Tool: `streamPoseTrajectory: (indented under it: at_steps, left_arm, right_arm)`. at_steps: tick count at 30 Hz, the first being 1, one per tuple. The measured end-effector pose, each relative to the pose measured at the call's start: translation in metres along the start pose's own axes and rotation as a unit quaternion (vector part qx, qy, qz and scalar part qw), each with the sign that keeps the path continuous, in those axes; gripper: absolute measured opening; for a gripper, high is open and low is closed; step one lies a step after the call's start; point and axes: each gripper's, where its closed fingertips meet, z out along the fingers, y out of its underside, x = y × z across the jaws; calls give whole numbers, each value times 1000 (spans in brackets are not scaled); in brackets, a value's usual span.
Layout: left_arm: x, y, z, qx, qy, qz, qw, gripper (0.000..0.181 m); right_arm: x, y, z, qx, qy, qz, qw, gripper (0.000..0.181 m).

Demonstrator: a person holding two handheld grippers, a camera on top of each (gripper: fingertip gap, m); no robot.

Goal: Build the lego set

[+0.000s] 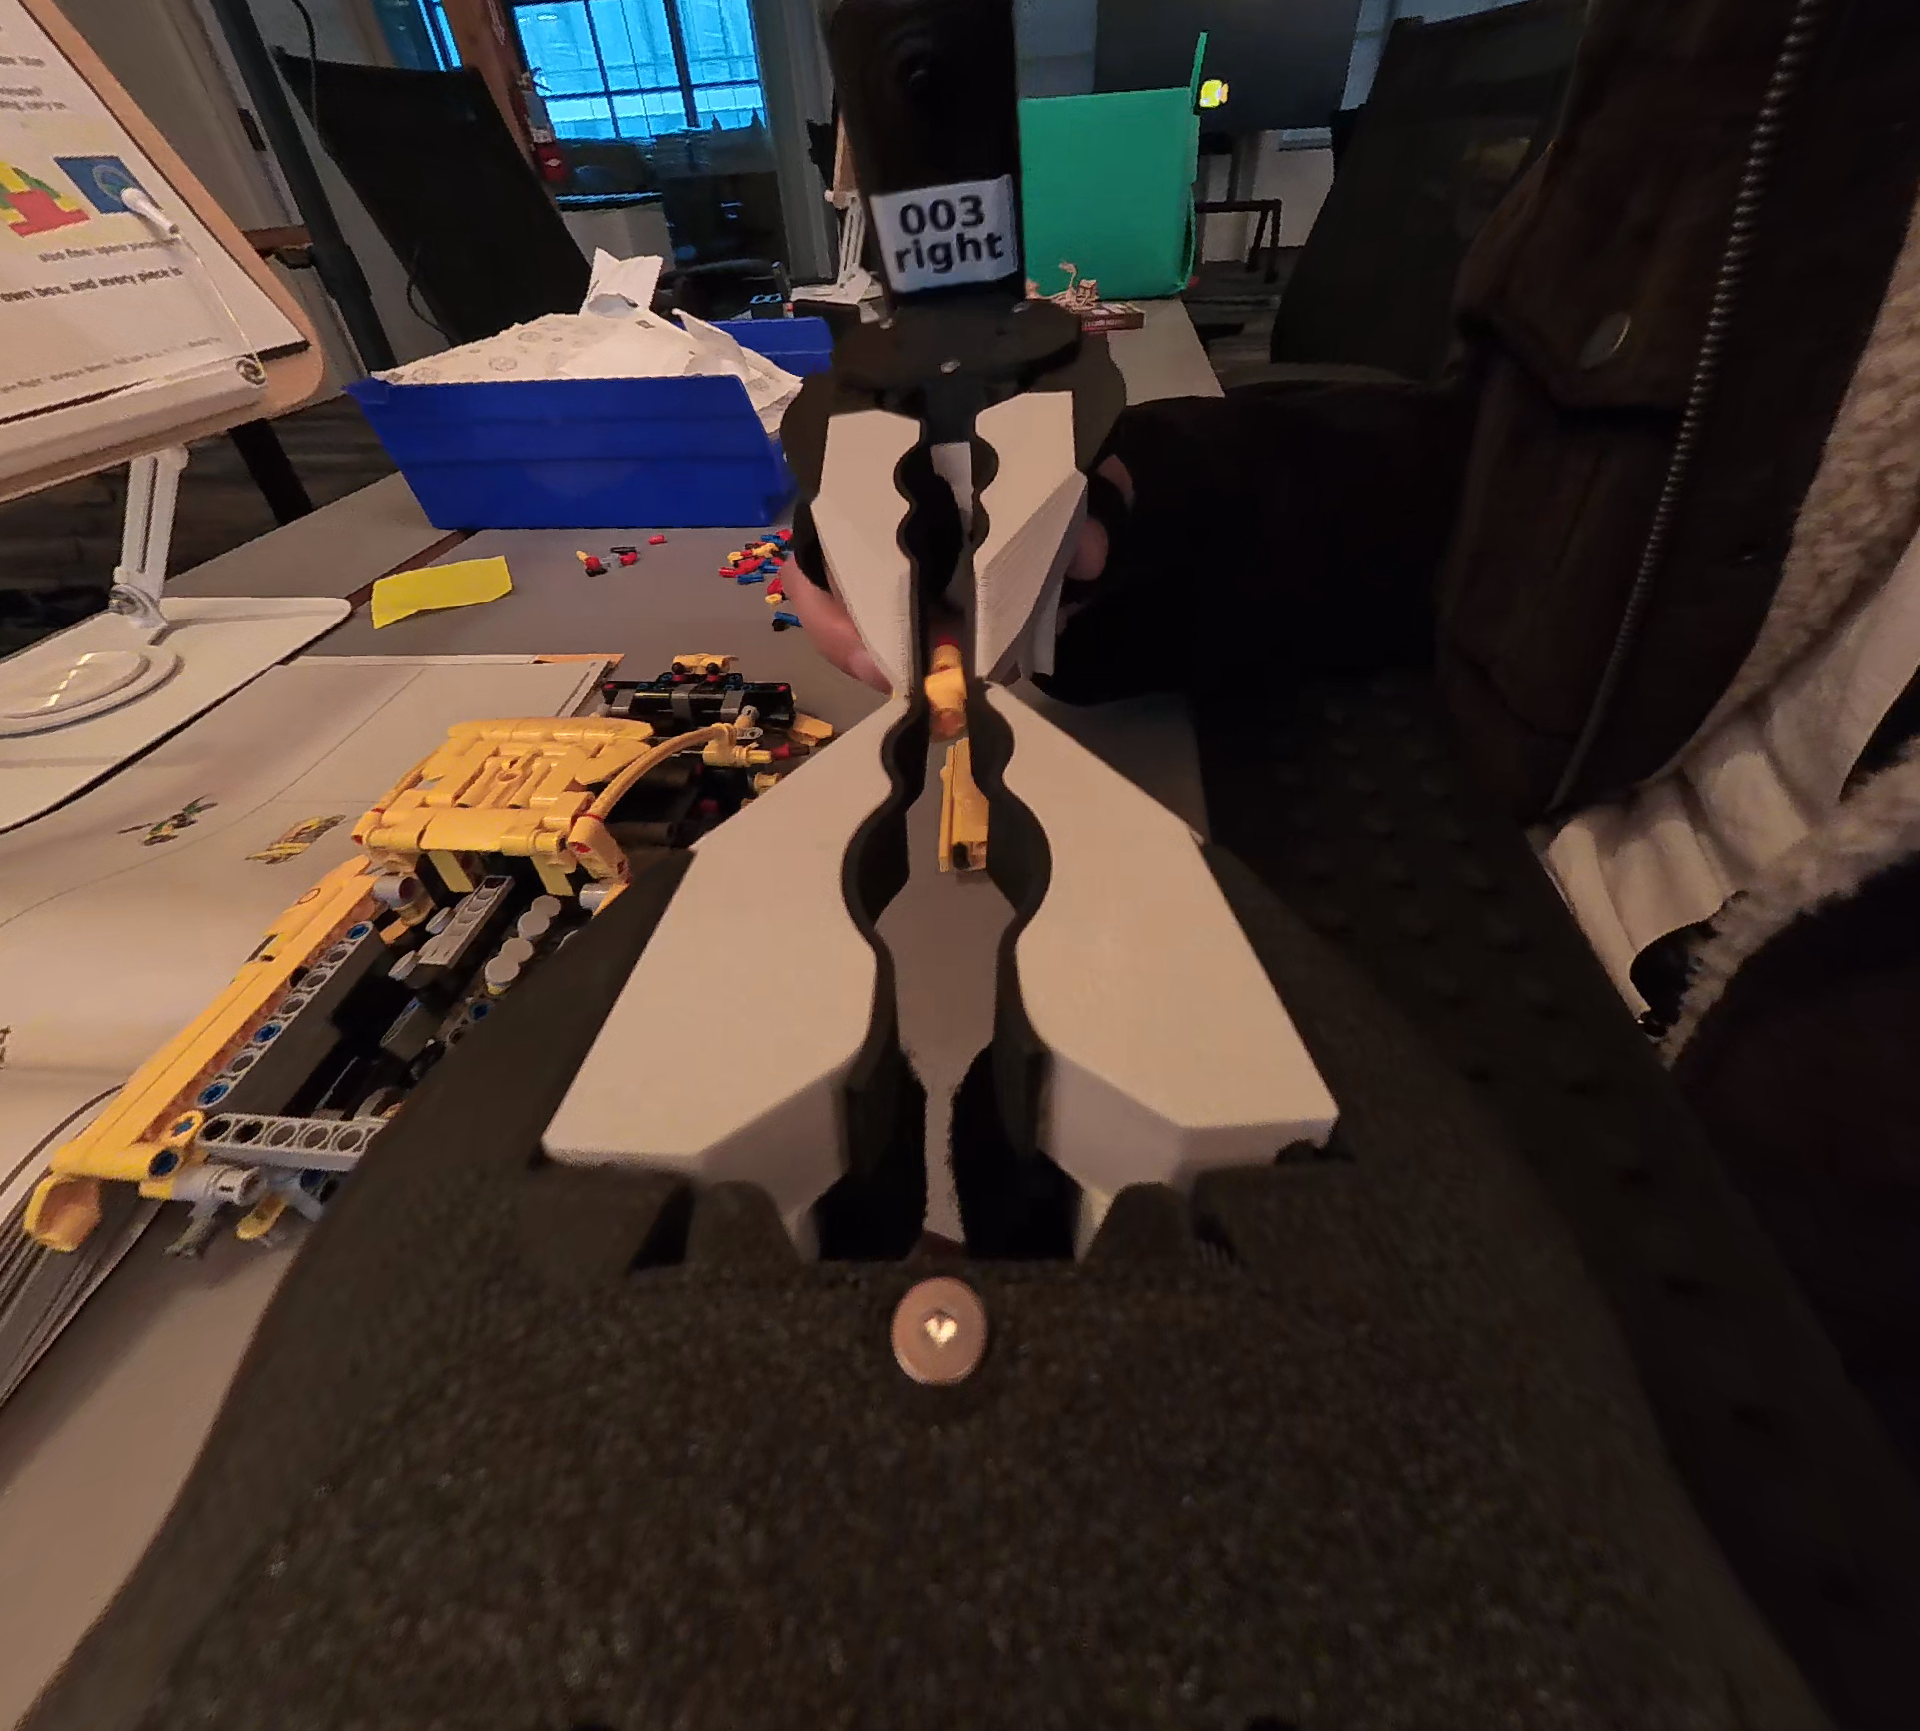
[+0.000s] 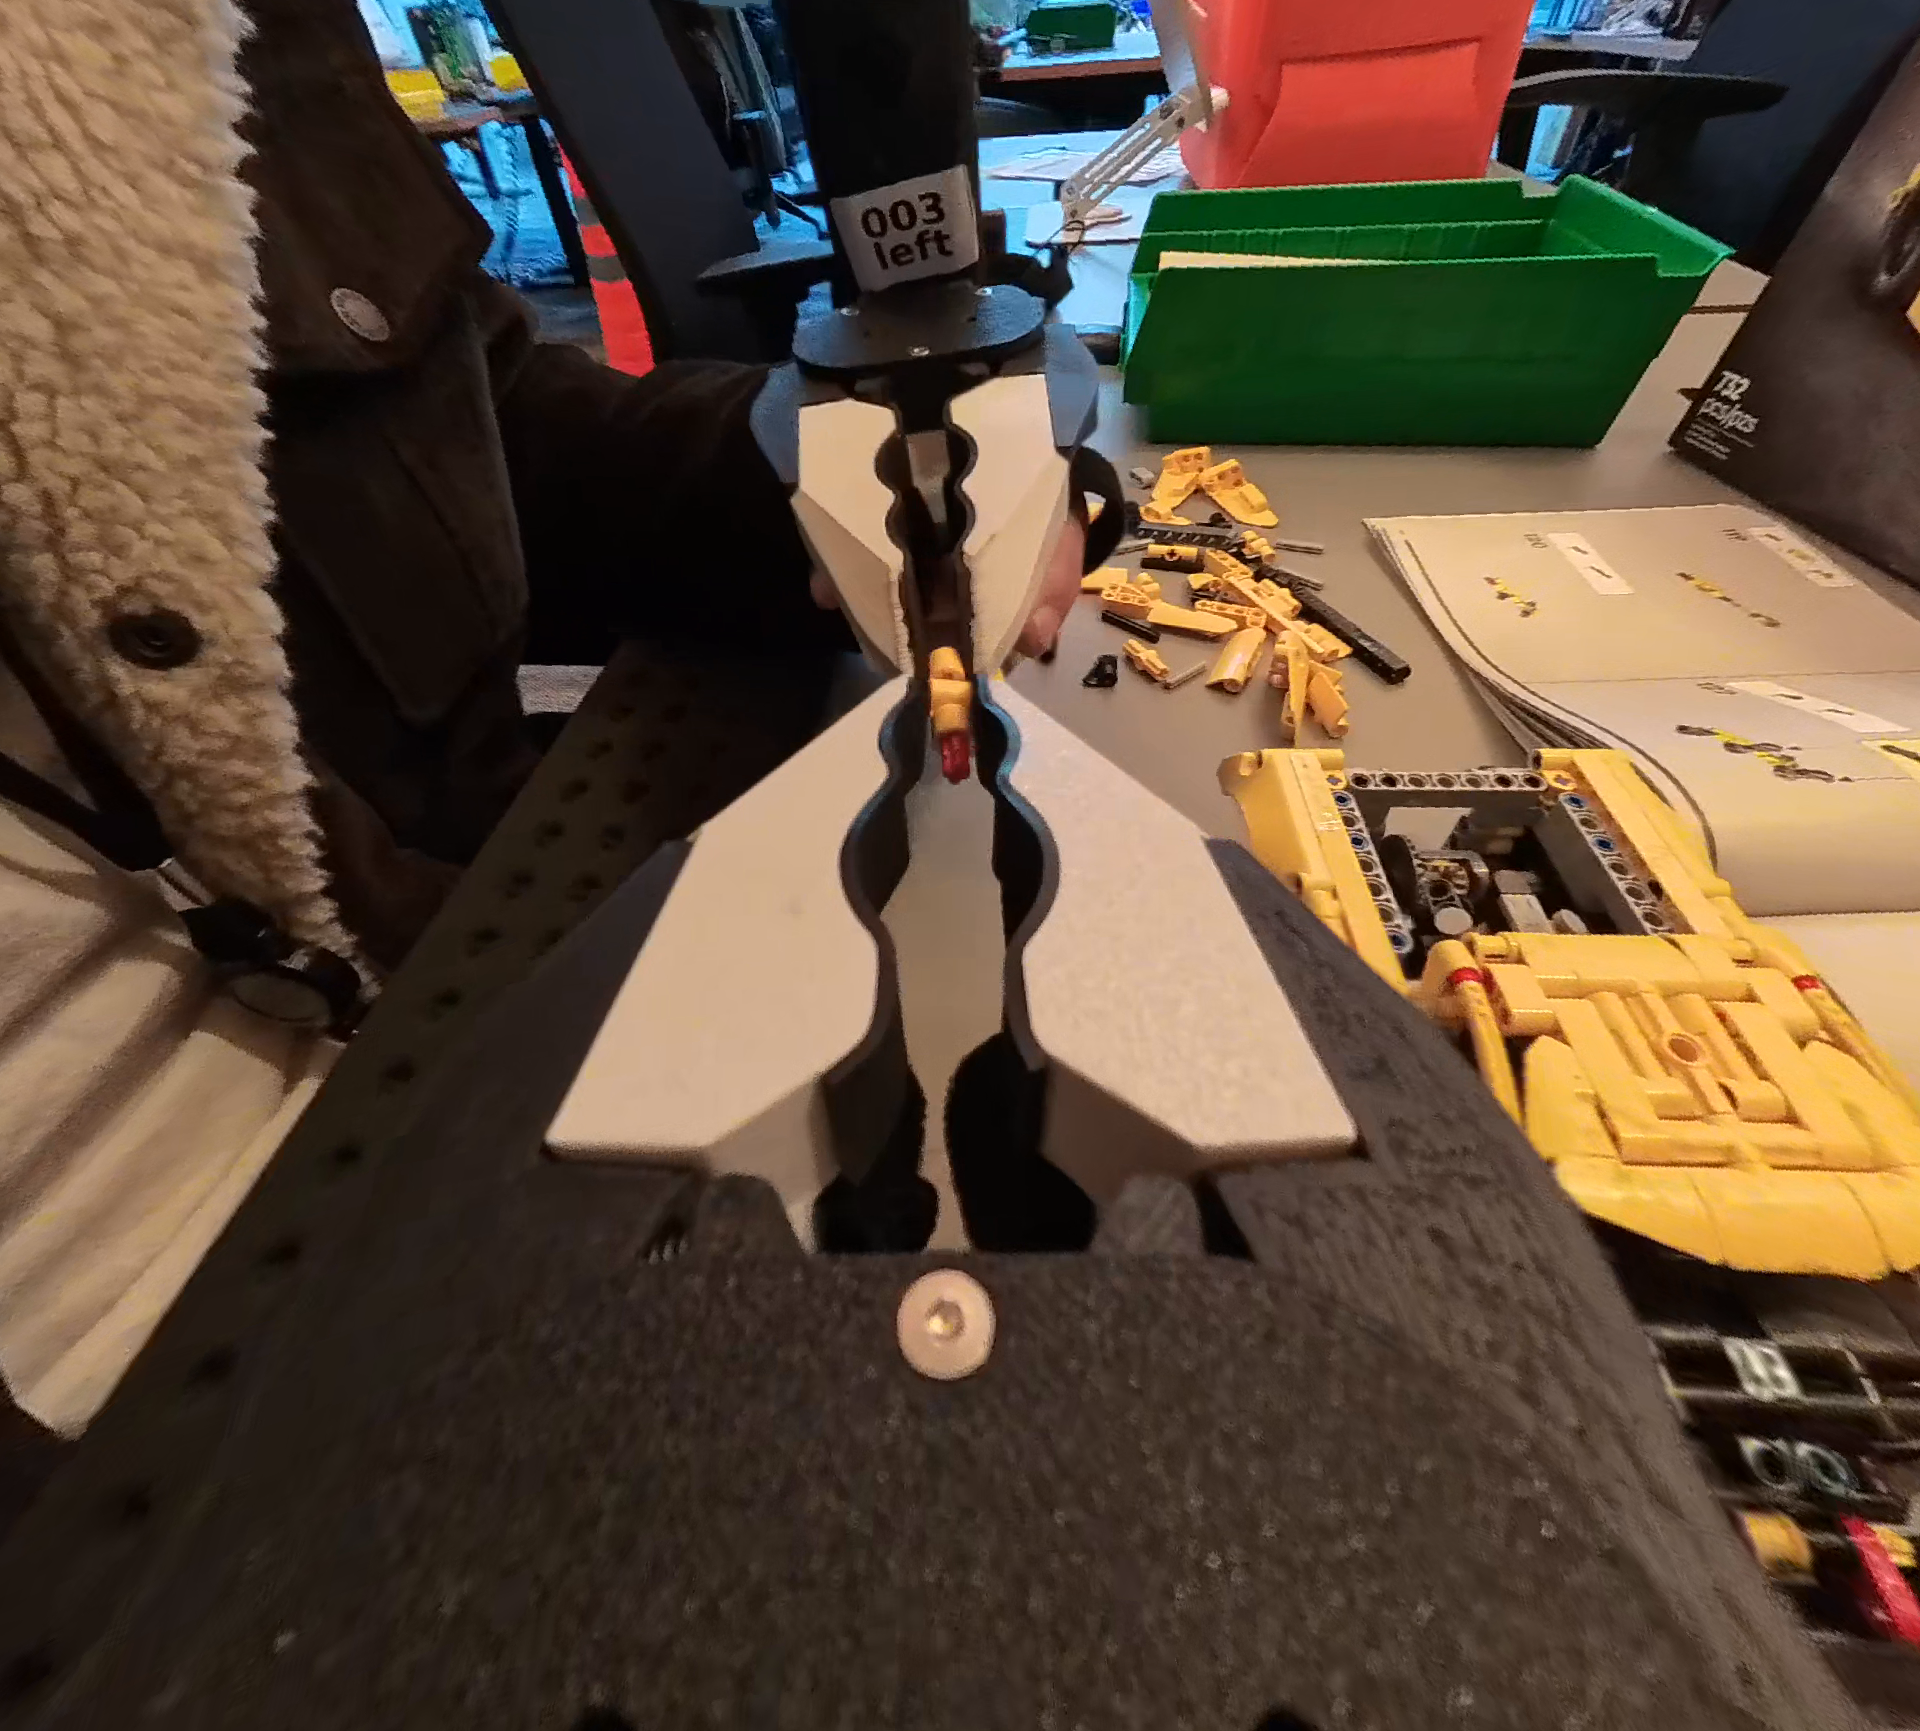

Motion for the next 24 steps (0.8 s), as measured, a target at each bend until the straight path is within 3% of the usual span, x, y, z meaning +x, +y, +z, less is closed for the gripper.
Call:
streamPoseTrajectory:
  at_steps: [5,8,12,15,19,24]
  left_arm:
    - [3,-2,1,6,7,-11,1000,7]
    - [-1,5,6,-14,4,-61,998,7]
    - [3,21,15,-57,9,-123,991,22]
    - [14,46,41,-142,-28,-159,977,23]
    - [27,75,74,-237,-110,-212,942,26]
    - [37,99,91,-324,-189,-179,910,31]
  right_arm:
    - [-3,-2,-1,14,-26,31,999,7]
    - [2,6,-6,-27,-16,31,999,7]
    - [21,22,-44,-98,81,-7,992,7]
    - [30,38,-79,-125,170,-2,977,7]
    - [31,59,-107,-88,266,26,960,7]
    - [34,57,-120,-64,322,1,945,7]
